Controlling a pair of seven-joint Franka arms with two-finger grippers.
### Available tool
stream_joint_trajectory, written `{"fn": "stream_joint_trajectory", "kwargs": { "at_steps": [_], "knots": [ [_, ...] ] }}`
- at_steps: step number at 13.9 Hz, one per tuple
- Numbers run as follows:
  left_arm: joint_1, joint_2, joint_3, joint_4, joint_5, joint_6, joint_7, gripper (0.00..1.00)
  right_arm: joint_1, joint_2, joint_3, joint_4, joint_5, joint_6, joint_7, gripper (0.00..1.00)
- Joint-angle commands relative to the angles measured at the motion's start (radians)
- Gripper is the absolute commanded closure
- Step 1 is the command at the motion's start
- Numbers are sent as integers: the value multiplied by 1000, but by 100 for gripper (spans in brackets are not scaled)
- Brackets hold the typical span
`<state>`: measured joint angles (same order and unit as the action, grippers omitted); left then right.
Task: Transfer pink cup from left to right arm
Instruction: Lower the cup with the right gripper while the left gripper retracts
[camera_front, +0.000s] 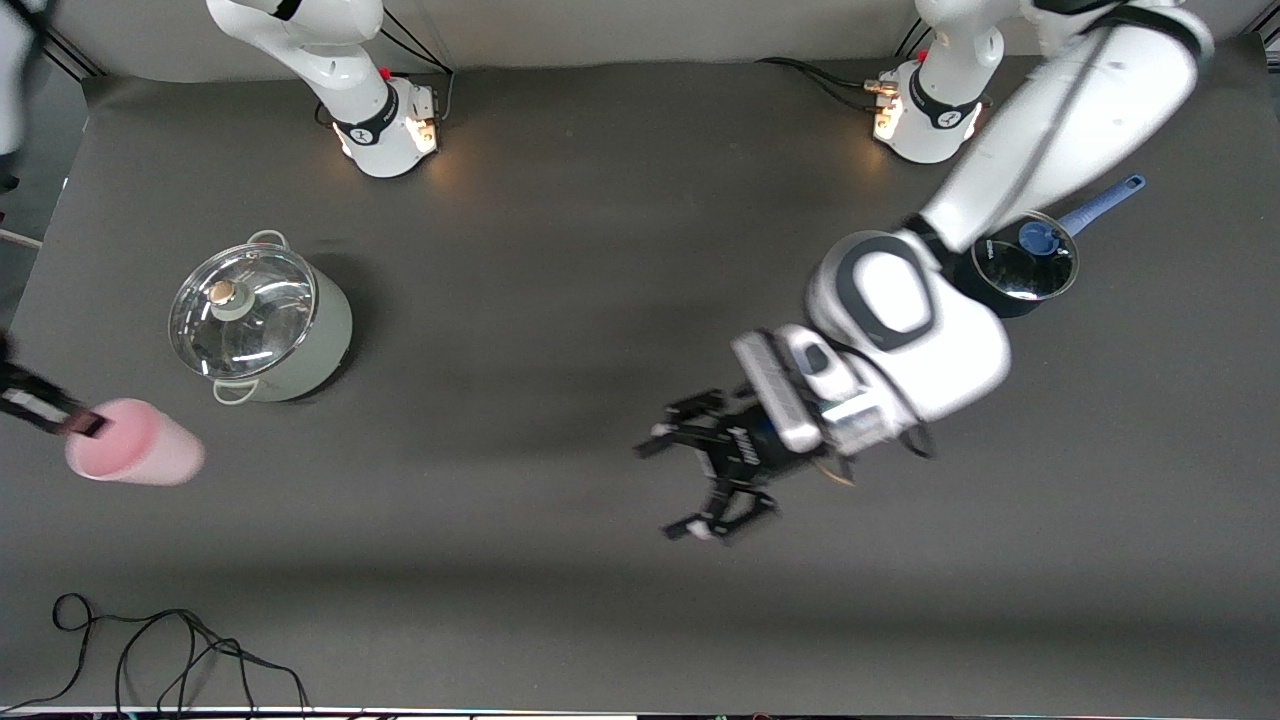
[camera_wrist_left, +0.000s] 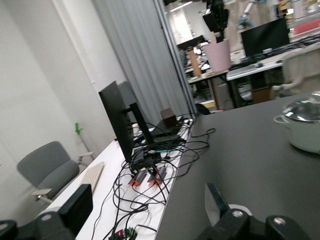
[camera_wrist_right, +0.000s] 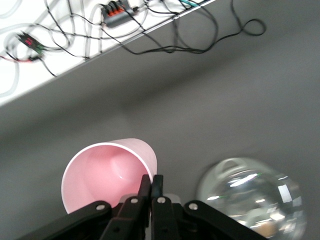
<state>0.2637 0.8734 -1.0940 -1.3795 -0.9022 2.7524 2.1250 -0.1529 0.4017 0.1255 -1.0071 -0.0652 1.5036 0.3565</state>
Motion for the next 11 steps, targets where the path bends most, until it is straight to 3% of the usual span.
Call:
{"fn": "stream_joint_trajectory", "kwargs": {
  "at_steps": [1, 3, 6, 8, 11],
  "knots": [
    [153, -152, 26, -156, 102, -213, -84, 0, -97, 0, 9, 16, 25, -64, -296, 100],
    [190, -252, 116, -139, 286, -508, -265, 0, -137, -3, 9, 12, 24, -75, -523, 100],
    [279, -385, 149, -102, 416, -888, -460, 0, -157, 5, 9, -80, 47, -44, -582, 100],
    [328, -476, 149, -102, 498, -1058, -577, 0, -192, 6, 11, -163, 100, 65, -600, 100],
    [358, -603, 151, -93, 621, -1242, -797, 0, -206, 69, 13, -240, 105, 191, -657, 100]
  ]
}}
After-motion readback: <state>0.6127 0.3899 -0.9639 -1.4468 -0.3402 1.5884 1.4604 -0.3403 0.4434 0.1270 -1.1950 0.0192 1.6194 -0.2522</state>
